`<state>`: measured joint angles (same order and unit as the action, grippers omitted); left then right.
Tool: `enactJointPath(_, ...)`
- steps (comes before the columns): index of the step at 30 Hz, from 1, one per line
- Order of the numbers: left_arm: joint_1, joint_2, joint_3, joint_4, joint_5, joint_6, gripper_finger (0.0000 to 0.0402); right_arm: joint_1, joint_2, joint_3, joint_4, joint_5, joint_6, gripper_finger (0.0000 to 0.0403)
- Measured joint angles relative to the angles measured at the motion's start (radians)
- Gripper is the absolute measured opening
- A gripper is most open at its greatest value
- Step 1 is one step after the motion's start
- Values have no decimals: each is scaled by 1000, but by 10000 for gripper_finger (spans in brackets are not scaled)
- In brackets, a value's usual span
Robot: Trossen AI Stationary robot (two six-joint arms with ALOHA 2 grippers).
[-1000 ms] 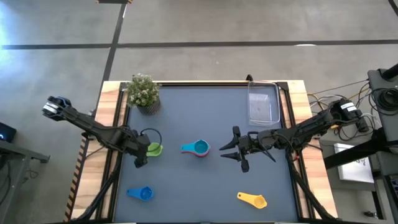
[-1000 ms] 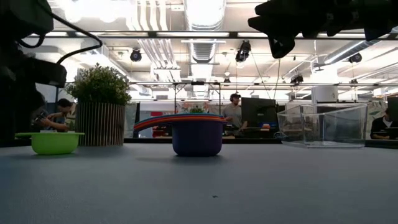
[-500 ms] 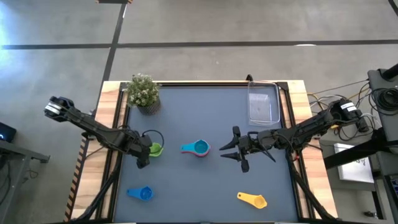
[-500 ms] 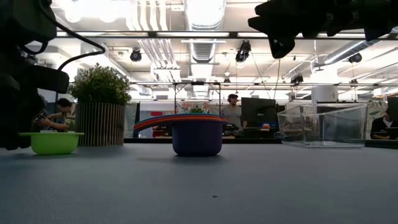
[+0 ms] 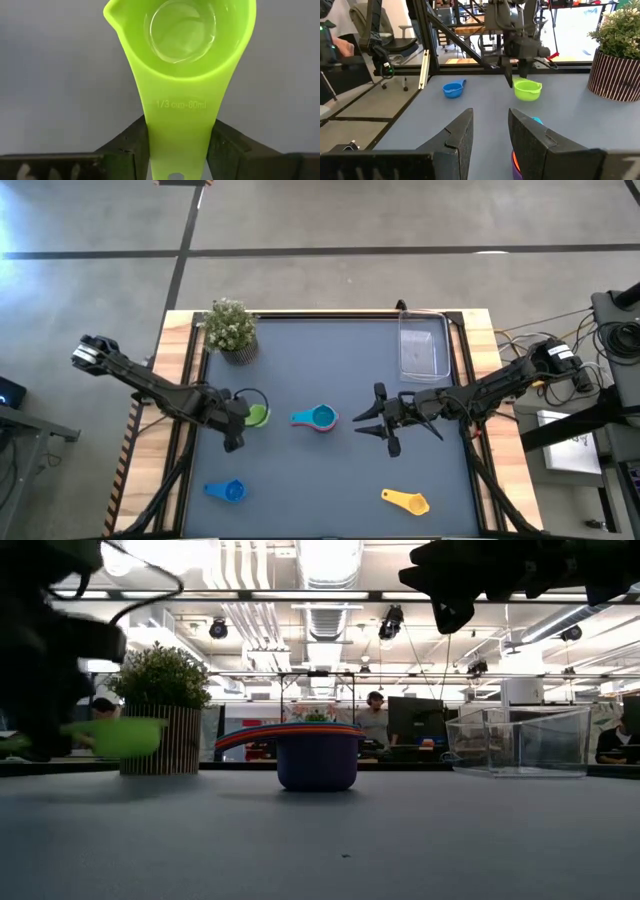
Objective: Nest measuring cups in basket
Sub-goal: Stack the green measuring cup on top of the light blue measuring cup
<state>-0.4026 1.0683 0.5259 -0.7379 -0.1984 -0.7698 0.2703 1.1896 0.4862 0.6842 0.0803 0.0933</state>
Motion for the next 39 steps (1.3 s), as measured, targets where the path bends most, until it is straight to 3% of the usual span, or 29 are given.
enactJointPath(12, 0, 62, 215, 21, -82, 123, 130, 0, 0, 0, 0, 0, 0, 112)
enactJointPath(29, 6, 414, 529, 28, -84, 432, 137, 0, 0, 0, 1, 0, 0, 112)
enactJointPath(39, 86, 473, 593, 53, -77, 548, 135, 0, 0, 0, 17, -1, 0, 112)
